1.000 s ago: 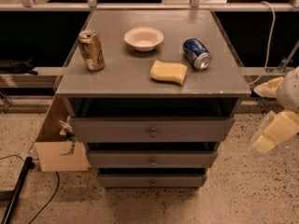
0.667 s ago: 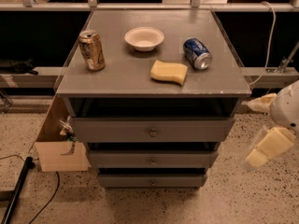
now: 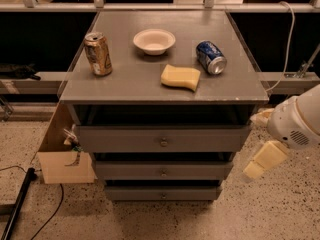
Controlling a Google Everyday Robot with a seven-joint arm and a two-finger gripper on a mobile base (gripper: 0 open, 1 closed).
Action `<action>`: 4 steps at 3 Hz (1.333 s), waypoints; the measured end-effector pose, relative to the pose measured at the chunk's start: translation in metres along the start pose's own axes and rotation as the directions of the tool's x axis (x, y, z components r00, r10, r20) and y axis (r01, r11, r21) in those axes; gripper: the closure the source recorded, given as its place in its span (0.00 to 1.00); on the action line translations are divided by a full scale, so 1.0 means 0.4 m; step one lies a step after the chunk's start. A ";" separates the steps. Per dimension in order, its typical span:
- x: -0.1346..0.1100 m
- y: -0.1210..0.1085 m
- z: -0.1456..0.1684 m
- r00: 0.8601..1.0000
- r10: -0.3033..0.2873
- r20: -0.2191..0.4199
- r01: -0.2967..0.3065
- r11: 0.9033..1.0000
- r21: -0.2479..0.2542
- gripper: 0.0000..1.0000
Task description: Open top drawer
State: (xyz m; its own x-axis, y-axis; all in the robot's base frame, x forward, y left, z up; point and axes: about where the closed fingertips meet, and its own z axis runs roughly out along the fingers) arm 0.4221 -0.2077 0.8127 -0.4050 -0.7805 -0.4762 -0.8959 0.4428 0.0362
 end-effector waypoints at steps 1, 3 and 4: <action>0.019 -0.038 0.106 0.998 0.025 -0.054 -0.025 1.000 -0.003 0.00; 0.027 -0.048 0.102 0.998 0.040 -0.048 -0.040 0.999 0.008 0.00; 0.027 -0.059 0.157 0.999 0.037 0.013 -0.037 0.998 -0.046 0.00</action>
Offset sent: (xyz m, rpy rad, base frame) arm 0.0275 0.0071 -0.0570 -0.0553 0.0511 -0.0295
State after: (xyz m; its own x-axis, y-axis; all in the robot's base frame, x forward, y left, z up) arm 0.4504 -0.1990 0.7514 -0.4359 -0.7577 -0.4856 -0.8878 0.4505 0.0941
